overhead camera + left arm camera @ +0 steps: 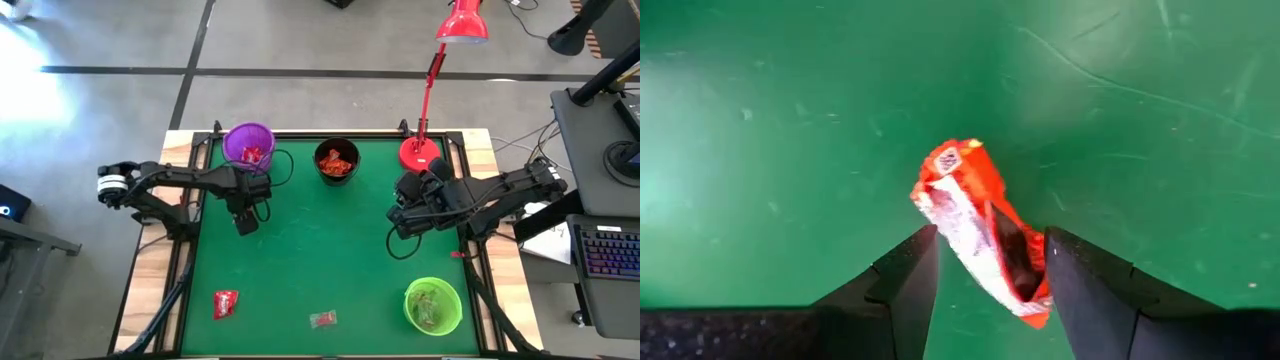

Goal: Sort candy
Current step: Put the orange candy into the black bucket

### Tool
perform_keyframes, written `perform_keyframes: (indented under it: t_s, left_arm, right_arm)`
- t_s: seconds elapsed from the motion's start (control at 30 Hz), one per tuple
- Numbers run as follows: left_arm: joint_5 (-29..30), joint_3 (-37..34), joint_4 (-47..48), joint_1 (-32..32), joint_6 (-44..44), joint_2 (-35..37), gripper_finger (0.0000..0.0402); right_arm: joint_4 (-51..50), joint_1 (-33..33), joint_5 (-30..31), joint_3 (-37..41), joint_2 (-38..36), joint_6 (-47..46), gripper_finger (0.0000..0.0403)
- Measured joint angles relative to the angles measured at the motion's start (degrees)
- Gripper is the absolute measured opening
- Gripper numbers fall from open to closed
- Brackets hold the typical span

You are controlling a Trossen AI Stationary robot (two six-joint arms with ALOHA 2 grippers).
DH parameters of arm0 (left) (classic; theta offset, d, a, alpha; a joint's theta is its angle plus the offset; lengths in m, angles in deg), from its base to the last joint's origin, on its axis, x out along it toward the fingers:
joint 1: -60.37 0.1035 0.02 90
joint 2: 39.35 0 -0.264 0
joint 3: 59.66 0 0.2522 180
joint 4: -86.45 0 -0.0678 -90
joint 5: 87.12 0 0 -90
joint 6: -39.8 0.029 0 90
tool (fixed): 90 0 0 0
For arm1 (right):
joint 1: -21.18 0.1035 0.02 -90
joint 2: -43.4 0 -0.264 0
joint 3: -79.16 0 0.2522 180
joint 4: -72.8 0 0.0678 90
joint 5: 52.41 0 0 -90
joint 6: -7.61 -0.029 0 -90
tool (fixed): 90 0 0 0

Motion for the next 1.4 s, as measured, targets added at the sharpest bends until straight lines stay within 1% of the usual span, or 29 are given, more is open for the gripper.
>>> perform_keyframes:
  t_s: [0.17,0.37,0.47,0.53,0.6,0.73,0.8,0.87,1.0,1.17,1.3,1.4]
  left_arm:
    - [-0.3,-0.3,-0.5,0.3,-0.6,-1.3,0.0166]
    - [-0.4,-1.8,-2.2,0.3,-2.5,-5.6,0.0166]
    - [-0.6,-1.7,-2.3,0.3,-2.4,-6.4,0.0157]
    - [-1.7,-1.7,-2.4,0.3,-1.7,-6.2,0.0142]
    - [-3.5,-1.7,-2.6,0.4,-0.6,-5.9,0.0119]
    - [-4.7,-1.0,-1.7,0.4,0.1,-5.9,0.0057]
    - [-5.7,-0.2,0.2,0.3,1.3,-5.9,0.0025]
    - [-6.6,1.3,2.8,0.2,2.0,-5.9,0.001]
    - [-6.7,5.8,7.7,0.2,2.9,-5.7,0.0014]
    - [-8.1,13.8,11.7,0.2,3.8,-5.4,0.0006]
    - [-8.4,21.1,9.8,0.2,6.1,-5.3,0.0006]
    - [-8.0,25.9,5.6,0.5,8.2,-5.3,0.0006]
  right_arm:
    - [0.2,0.0,0.0,0.0,0.0,-0.1,0.0153]
    - [0.4,0.0,0.0,0.0,0.0,-0.2,0.0153]
    - [0.4,0.0,0.0,0.0,0.0,-0.2,0.0153]
    - [0.4,0.0,0.0,0.0,0.0,-0.2,0.0153]
    - [0.4,0.0,0.0,0.0,0.0,-0.2,0.0153]
    - [0.4,0.0,0.0,0.0,0.0,-0.1,0.0153]
    - [0.4,0.0,0.0,0.0,0.0,-0.1,0.0153]
    - [0.3,0.0,0.0,0.0,0.0,-0.1,0.0153]
    - [-0.1,0.0,0.1,0.0,-0.5,-0.1,0.0153]
    - [-0.4,0.0,0.5,0.0,-1.9,0.0,0.0153]
    - [-0.5,0.0,0.6,0.0,-3.4,0.0,0.0153]
    - [-0.5,0.0,0.6,0.0,-3.8,0.0,0.0153]
